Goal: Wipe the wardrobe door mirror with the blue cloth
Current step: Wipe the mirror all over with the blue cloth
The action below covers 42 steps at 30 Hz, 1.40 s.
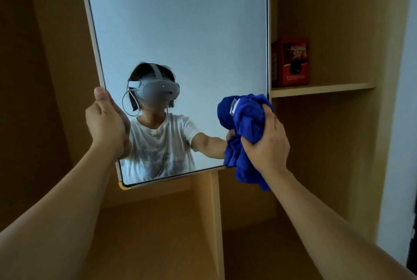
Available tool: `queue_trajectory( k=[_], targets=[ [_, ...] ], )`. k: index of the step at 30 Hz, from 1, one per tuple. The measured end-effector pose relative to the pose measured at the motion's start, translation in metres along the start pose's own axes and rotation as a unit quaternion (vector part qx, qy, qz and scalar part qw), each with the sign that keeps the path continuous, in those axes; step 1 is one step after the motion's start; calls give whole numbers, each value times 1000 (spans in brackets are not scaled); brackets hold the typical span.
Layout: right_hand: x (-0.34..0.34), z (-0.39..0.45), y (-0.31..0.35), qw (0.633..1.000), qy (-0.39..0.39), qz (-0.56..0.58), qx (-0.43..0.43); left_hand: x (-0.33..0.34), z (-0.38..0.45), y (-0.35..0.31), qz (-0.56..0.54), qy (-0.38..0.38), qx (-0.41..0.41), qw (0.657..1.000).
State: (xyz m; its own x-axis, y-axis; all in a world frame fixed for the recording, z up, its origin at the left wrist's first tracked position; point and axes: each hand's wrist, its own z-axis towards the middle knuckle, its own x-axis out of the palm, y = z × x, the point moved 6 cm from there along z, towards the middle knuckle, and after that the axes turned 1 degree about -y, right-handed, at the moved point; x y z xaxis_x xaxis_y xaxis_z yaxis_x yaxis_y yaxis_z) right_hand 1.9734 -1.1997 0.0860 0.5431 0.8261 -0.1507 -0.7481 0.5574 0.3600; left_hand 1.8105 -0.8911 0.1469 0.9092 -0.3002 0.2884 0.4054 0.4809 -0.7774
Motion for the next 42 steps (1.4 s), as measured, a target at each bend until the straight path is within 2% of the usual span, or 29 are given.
queue_trajectory(
  k=[9, 15, 19, 23, 27, 29, 31, 35, 42],
  targets=[
    [-7, 75, 34, 997, -70, 14, 7, -1, -2, -6, -1, 18, 12, 1000],
    [2, 93, 70, 995, -93, 7, 34, 2, -3, -5, -29, 45, -3, 999],
    [10, 95, 120, 997, -58, 23, -53, 2, -2, -4, -49, 84, -18, 995],
    [26, 90, 182, 985, -2, -22, -171, -1, 0, -4, -31, 114, -50, 992],
    [46, 70, 237, 954, 64, -54, -287, -4, -8, -4, -110, 176, -167, 964],
    [58, 50, 253, 935, 97, -39, -338, 0, -11, -11, -176, 275, -172, 929],
    [64, 32, 252, 935, 111, 4, -338, -3, -15, -16, -250, 338, -196, 886],
    [70, 4, 233, 930, 97, 43, -352, -11, -14, 8, -309, 278, -331, 847],
    [79, -32, 216, 928, 88, 20, -363, -14, -12, 15, -240, 294, -344, 859]
  ],
)
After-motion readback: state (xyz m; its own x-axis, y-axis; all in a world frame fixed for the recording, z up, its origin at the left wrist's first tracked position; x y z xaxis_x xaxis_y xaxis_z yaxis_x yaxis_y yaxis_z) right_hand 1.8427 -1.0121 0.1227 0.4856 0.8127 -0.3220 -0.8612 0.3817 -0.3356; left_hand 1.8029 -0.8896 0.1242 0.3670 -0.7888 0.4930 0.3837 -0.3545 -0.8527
